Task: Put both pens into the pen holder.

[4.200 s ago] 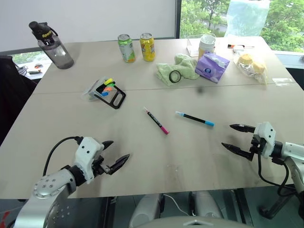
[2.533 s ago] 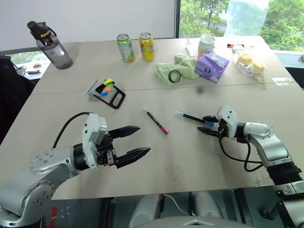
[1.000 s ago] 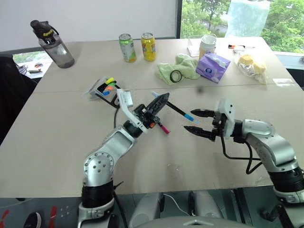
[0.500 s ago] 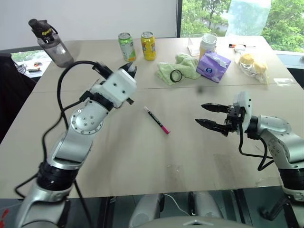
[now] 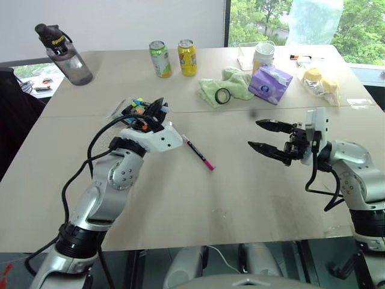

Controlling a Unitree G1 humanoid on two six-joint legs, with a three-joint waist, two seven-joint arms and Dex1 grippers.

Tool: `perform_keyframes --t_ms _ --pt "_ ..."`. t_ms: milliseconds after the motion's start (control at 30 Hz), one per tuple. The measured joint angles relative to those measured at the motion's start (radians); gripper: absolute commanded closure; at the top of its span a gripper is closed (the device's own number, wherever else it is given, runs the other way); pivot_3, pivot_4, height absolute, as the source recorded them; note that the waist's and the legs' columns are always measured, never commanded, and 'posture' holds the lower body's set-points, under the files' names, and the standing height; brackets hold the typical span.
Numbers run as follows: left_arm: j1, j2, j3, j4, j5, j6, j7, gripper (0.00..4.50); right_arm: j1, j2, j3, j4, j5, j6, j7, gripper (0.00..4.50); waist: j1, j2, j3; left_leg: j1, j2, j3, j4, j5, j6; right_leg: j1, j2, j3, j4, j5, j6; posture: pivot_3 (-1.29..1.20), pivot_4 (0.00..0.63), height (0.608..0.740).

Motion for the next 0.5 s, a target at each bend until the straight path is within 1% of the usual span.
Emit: perform_keyframes --t_ms 133,233,333,500 --pt "0.000 -0.034 0.016 0.024 -0.003 0.010 -0.013 4.50 -0.001 0.002 0.000 0.001 0.000 -0.006 0.004 1.07 -0.001 0.000 0.000 0.000 0.000 0.000 0.000 0.000 0.000 0.000 0.000 0.000 0.000 0.000 0.000 0.00 0.150 0.740" --pt "-0.001 -0.070 0.054 0.049 -0.031 0.030 -0.018 4.50 -0.001 0.005 0.000 0.001 0.000 -0.011 0.004 1.07 -0.001 0.000 0.000 0.000 0.000 0.000 0.001 0.000 0.000 0.000 0.000 0.000 0.000 0.000 0.000 0.00 0.150 0.740" --pt "-0.001 -0.086 0.084 0.068 -0.042 0.045 -0.019 4.50 0.000 0.005 0.000 0.001 -0.001 -0.017 0.004 1.07 -0.001 0.000 0.000 0.000 0.000 0.000 0.001 0.000 0.000 0.000 0.000 -0.001 0.000 0.000 0.000 0.00 0.150 0.740" --pt "0.000 -0.113 0.101 0.068 -0.055 0.052 -0.021 4.50 0.004 0.005 0.000 0.001 0.000 -0.017 0.004 1.07 -0.001 0.000 0.000 0.000 0.000 0.000 0.001 0.000 0.000 0.000 0.000 -0.001 0.000 0.000 0.000 0.00 0.150 0.740"
